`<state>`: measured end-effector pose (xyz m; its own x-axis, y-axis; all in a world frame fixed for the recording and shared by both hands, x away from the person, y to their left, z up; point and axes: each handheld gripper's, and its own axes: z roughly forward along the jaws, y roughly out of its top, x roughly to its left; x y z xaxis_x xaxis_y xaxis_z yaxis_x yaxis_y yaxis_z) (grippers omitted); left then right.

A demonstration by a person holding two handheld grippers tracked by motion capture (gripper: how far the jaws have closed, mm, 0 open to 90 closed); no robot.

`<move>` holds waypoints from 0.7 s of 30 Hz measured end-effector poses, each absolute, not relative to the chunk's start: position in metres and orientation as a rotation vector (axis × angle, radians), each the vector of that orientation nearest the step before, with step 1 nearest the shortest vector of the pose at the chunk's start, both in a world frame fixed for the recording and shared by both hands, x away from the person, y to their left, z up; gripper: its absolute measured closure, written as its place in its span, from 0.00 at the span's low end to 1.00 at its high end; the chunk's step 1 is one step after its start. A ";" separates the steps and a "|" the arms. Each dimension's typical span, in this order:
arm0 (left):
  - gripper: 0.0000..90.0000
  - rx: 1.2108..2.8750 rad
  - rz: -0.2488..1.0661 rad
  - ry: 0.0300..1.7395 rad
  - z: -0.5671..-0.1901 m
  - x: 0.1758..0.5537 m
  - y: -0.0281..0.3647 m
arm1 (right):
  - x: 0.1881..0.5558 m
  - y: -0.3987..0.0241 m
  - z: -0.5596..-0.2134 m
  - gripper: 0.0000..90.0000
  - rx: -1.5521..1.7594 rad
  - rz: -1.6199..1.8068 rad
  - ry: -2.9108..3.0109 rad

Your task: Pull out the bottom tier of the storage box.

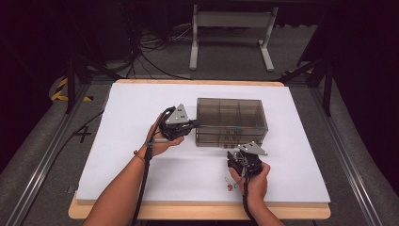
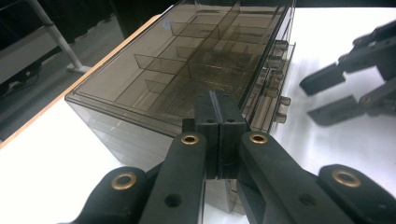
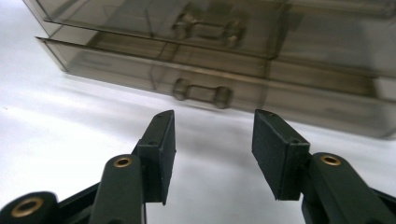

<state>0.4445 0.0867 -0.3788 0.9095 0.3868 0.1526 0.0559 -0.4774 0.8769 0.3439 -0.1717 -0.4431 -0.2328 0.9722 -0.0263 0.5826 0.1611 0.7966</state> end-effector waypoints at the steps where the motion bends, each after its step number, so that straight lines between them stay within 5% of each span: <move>1: 1.00 2.044 0.406 0.318 -0.379 0.445 0.087 | 0.343 -0.175 -0.442 0.57 1.461 0.922 1.896; 14: 0.94 1.989 0.439 0.364 -0.369 0.424 0.104 | 0.329 -0.238 -0.412 0.58 1.262 1.016 1.874; 21: 0.77 1.992 0.399 0.453 -0.392 0.404 0.133 | 0.337 -0.297 -0.399 0.57 1.200 1.141 1.855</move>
<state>0.4037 0.1330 -0.3918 0.8747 0.4776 0.0831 0.1431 -0.4181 0.8971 0.3368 -0.2970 -0.3987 -0.3753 0.9251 -0.0575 0.3658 0.2049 0.9079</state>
